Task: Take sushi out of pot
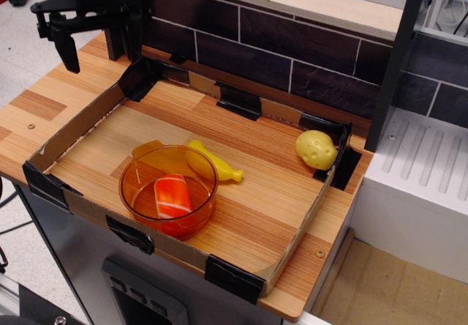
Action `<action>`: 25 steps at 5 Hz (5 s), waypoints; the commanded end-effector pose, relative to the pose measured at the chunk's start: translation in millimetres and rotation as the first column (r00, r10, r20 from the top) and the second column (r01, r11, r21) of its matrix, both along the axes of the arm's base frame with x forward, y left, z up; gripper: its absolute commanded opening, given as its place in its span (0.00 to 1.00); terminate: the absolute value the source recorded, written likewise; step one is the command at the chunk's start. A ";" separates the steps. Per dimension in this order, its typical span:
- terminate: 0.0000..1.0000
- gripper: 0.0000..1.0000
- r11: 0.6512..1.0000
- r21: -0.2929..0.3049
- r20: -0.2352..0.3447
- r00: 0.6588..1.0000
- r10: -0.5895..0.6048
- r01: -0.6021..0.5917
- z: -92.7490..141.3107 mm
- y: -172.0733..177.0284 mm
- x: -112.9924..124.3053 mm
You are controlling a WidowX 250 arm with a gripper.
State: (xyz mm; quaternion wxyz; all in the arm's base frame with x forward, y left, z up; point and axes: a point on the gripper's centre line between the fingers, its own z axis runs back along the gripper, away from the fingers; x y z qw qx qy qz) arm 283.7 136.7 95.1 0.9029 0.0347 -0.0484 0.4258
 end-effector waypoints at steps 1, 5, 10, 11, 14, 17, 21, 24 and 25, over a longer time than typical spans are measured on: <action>0.00 1.00 1.000 0.014 0.042 0.999 0.016 -0.016 13.6 -46.4 -26.6; 0.00 1.00 0.996 -0.037 -0.054 0.995 -0.084 0.082 -52.8 -111.4 -56.5; 0.00 0.00 0.998 0.010 -0.040 0.998 -0.057 0.058 -44.9 -99.8 -59.7; 0.00 0.00 0.998 -0.070 -0.007 1.000 -0.010 0.009 -9.8 -92.9 -49.7; 0.00 0.00 0.992 -0.081 -0.026 0.995 0.097 -0.098 -7.5 -101.6 11.3; 0.00 0.00 0.994 0.084 0.043 0.997 0.068 -0.071 -27.8 -50.1 33.3; 0.00 1.00 0.987 0.126 0.020 0.995 0.095 -0.097 -65.1 -30.9 47.4; 0.00 1.00 0.988 0.012 0.102 0.983 0.155 -0.157 4.6 -24.6 30.4; 0.00 1.00 0.988 -0.040 0.124 0.981 0.152 -0.148 29.0 -29.6 22.0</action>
